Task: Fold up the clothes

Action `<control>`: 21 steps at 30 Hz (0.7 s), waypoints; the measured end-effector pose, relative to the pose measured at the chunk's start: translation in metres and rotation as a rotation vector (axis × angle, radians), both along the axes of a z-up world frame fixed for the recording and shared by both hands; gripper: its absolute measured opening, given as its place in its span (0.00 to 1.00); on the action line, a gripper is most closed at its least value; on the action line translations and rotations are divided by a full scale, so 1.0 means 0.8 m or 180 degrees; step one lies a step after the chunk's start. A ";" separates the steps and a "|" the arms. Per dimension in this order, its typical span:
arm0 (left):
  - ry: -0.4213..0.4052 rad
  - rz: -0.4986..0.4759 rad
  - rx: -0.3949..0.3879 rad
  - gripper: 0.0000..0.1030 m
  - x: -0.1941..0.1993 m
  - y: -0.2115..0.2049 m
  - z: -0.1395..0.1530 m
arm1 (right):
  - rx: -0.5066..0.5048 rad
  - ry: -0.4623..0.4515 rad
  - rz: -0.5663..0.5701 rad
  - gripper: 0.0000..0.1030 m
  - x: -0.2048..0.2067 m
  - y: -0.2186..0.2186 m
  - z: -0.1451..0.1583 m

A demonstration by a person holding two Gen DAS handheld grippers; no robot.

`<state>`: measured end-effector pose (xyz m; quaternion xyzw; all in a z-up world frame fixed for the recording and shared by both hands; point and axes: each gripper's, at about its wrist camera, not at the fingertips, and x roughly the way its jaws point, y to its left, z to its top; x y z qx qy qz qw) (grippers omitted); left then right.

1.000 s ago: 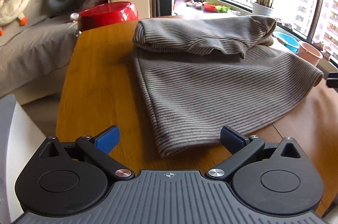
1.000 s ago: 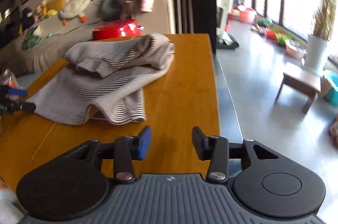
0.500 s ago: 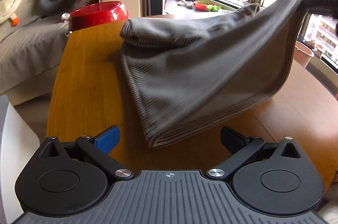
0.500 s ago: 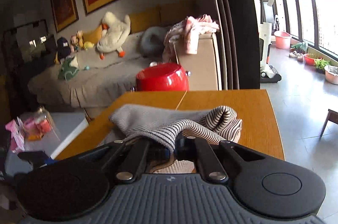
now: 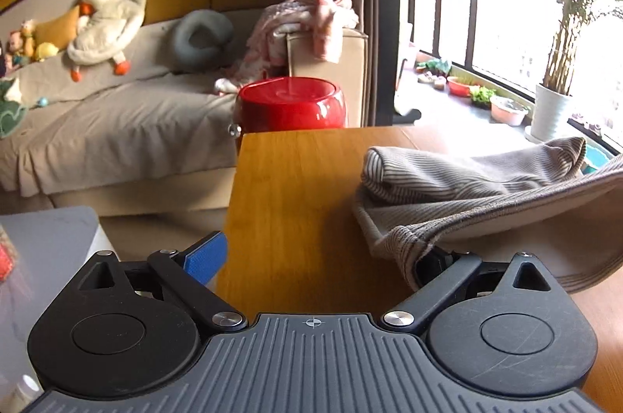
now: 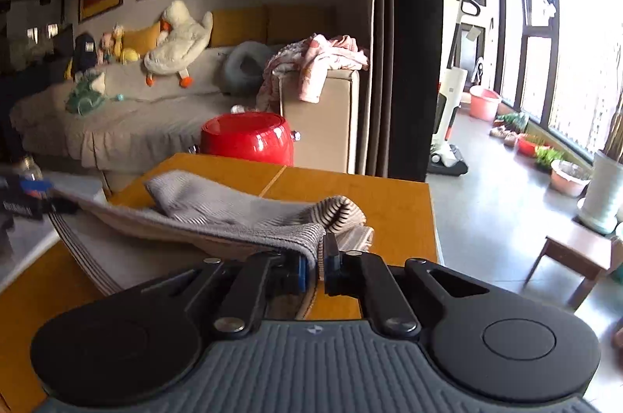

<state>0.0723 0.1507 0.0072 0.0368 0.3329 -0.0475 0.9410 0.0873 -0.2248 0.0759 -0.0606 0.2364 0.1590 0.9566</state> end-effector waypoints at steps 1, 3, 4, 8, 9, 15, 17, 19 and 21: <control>0.0020 -0.0022 0.0002 0.97 -0.005 0.001 0.002 | -0.0183 0.0009 0.0004 0.20 -0.008 0.002 -0.008; 0.0059 -0.0067 0.0006 0.97 -0.014 0.002 0.005 | -0.0475 0.0139 0.0017 0.32 -0.024 0.001 -0.032; 0.0078 -0.0089 0.0008 0.96 -0.019 0.002 0.006 | -0.0614 0.0217 0.0025 0.38 -0.033 0.000 -0.044; 0.0208 -0.0199 -0.0018 0.97 -0.035 0.000 0.002 | -0.0912 0.0536 -0.0003 0.49 -0.056 -0.017 -0.083; 0.0235 -0.0228 -0.0039 0.97 -0.038 0.000 0.002 | -0.0914 0.0564 -0.0002 0.52 -0.061 -0.023 -0.084; 0.0250 -0.0473 -0.0131 0.98 -0.042 -0.016 0.016 | -0.0493 0.0409 0.0098 0.57 -0.091 -0.043 -0.051; 0.0192 -0.0540 -0.0134 0.99 -0.041 -0.028 0.023 | -0.0188 0.0212 0.0222 0.52 -0.088 -0.037 -0.025; 0.0136 -0.0603 -0.0120 1.00 -0.035 -0.043 0.029 | 0.0084 0.0116 0.0360 0.43 -0.078 -0.022 -0.007; 0.0112 -0.0654 -0.0095 1.00 -0.029 -0.057 0.031 | 0.0153 0.0138 0.0488 0.43 -0.062 -0.001 -0.007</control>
